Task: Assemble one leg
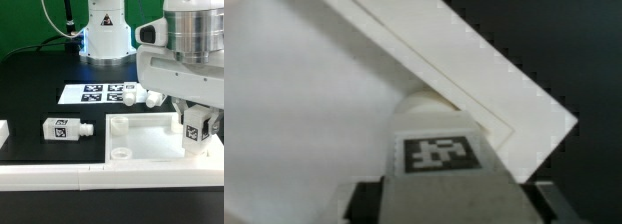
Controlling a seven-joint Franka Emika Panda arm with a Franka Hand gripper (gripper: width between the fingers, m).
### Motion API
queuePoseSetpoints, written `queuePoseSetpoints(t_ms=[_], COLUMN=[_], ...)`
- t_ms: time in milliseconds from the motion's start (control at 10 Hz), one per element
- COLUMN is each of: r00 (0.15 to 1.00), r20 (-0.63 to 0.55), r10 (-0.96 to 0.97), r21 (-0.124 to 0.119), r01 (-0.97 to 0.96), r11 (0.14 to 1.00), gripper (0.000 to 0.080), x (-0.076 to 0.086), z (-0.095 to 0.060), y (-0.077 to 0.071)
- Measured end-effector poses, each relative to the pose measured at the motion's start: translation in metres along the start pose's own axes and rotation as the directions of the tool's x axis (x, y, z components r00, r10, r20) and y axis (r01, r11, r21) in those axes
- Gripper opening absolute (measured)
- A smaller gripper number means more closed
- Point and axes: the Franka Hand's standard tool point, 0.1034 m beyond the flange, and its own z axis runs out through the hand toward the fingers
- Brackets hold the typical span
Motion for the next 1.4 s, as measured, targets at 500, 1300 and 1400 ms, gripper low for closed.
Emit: queuePoseSetpoints(t_ms=[500, 1300, 1400], r00=[0.911, 0.967, 0.932], r20=[0.029, -0.004, -0.012], r10=[0.410, -0.254, -0.362], r21=[0.048, 0.041, 0.036], r01=[-0.411, 0.254, 0.362], r11=[0.910, 0.966, 0.932], gripper=[0.0285, 0.0648, 0.0649], x=[-0.010, -0.013, -0.012], z=[0.001, 0.002, 0.002], y=[-0.001, -0.004, -0.004])
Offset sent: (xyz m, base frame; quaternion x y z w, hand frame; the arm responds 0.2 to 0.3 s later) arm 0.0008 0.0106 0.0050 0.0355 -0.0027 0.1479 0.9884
